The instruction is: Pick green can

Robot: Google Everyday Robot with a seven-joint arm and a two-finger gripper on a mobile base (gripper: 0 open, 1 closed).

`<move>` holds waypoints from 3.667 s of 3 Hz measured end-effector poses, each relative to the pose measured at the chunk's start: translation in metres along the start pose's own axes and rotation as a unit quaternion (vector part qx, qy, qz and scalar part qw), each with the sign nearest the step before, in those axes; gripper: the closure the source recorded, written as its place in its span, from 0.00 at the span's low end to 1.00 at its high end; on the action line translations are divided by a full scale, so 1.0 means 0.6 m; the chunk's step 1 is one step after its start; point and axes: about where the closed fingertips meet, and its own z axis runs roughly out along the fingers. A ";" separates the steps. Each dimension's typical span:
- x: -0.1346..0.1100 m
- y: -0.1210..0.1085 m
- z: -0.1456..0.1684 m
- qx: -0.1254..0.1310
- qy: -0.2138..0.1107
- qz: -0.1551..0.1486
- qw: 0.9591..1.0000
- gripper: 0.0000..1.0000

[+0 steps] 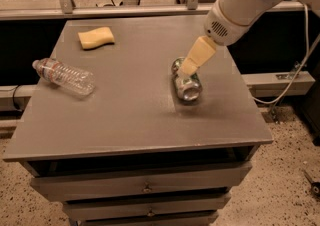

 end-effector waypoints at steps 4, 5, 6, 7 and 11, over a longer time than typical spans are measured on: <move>-0.036 0.000 0.140 0.036 0.036 0.259 0.965 0.00; -0.022 0.006 0.162 0.043 0.051 0.295 0.953 0.03; -0.019 0.007 0.166 0.051 0.055 0.305 0.949 0.32; -0.018 0.006 0.165 0.055 0.055 0.309 0.948 0.55; -0.116 -0.038 0.012 -0.045 -0.246 0.189 0.950 1.00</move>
Offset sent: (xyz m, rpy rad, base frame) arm 0.0539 0.0429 -0.0514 0.1477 0.1072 -0.5584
